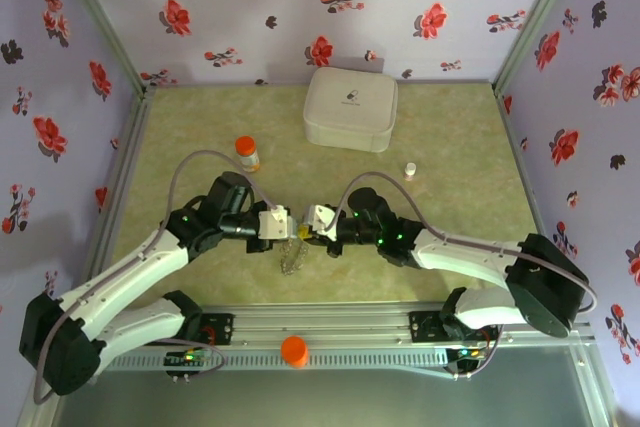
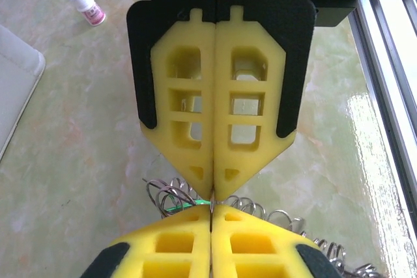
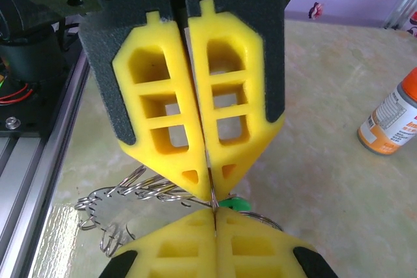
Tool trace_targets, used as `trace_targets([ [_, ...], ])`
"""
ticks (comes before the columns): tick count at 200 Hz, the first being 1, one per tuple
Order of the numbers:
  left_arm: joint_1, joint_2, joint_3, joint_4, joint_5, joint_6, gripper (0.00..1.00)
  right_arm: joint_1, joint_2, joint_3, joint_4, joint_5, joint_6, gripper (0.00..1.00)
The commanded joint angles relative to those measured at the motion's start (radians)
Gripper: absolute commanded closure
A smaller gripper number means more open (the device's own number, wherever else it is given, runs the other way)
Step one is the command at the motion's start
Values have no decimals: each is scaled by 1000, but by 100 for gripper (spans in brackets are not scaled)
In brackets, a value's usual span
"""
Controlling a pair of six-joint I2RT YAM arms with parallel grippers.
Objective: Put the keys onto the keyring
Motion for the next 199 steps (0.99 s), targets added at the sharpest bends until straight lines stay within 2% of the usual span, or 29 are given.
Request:
trace_targets([
  [1,-6,19,23,-34,15,30,97,-5,1,44,68,-20,20,100],
  [8,-6,24,30,-46,15,33,100,-4,2,43,72,-14,21,100],
  [27,-6,35,54,-77,7,31,100,-6,-6,31,90,29,28,100],
  [38,-6,36,64,-80,-12,8,100,-6,-22,19,94,63,29,86],
  [54,-6,27,74,-50,-78,-82,100,-10,-66,-6,76,107,25,78],
  [72,-6,11,81,20,-202,-276,100,-23,-127,-30,25,127,25,75],
  [95,-7,3,124,72,-387,-622,100,-24,-187,-20,-90,92,29,75],
  [121,-7,34,221,-12,-513,-905,100,-5,-165,68,-211,-74,116,77],
  [136,-3,70,295,-98,-596,-1070,100,32,-112,100,-187,-89,165,77],
  [164,5,144,405,-218,-588,-1374,100,99,-10,75,53,71,249,72],
  [182,7,181,461,-268,-556,-1520,100,108,54,56,228,187,337,70],
  [199,13,201,498,-323,-529,-1659,100,109,106,53,318,271,387,66],
])
